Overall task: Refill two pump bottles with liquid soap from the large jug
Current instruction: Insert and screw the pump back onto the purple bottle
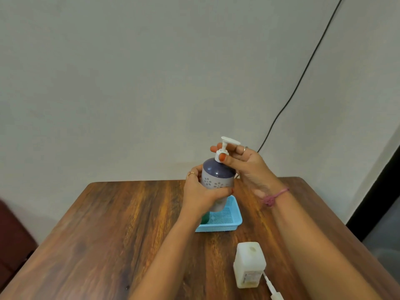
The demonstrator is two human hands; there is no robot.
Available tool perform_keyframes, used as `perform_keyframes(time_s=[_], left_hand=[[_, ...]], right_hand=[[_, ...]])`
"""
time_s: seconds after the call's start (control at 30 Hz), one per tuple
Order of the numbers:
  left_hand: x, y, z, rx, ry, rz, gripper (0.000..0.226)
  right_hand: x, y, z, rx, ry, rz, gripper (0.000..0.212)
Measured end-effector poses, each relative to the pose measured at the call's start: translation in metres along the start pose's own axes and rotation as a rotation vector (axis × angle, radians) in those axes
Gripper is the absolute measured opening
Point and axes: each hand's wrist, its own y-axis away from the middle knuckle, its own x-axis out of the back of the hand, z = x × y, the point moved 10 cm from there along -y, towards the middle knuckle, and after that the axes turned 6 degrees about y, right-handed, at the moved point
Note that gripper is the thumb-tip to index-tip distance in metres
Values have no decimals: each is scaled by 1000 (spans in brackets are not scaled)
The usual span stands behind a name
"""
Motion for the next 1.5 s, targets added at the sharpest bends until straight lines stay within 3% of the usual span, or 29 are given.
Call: perform_keyframes(time_s=[0.13,0.5,1.0,1.13,1.27,1.4,1.5], left_hand=[[0,-1,-2,2,-21,-13,75],[4,-6,-11,-37,-37,148,76],[13,-8,-19,-105,-153,297,71],[9,-10,-19,-111,-151,310,66],[5,-15,-22,-120,-177,335,51],[-10,-14,-18,-160,-188,301,41],[-18,-19,-24,-136,-225,278,41]], right_hand=[[-2,0,2,-32,82,-87,32],[1,-1,9,80,197,136,21],[0,0,24,107,313,258,28],[5,2,19,117,427,244,48],[10,6,41,-80,614,179,101],[20,4,53,-108,558,253,79],[32,-3,57,-130,615,281,75]])
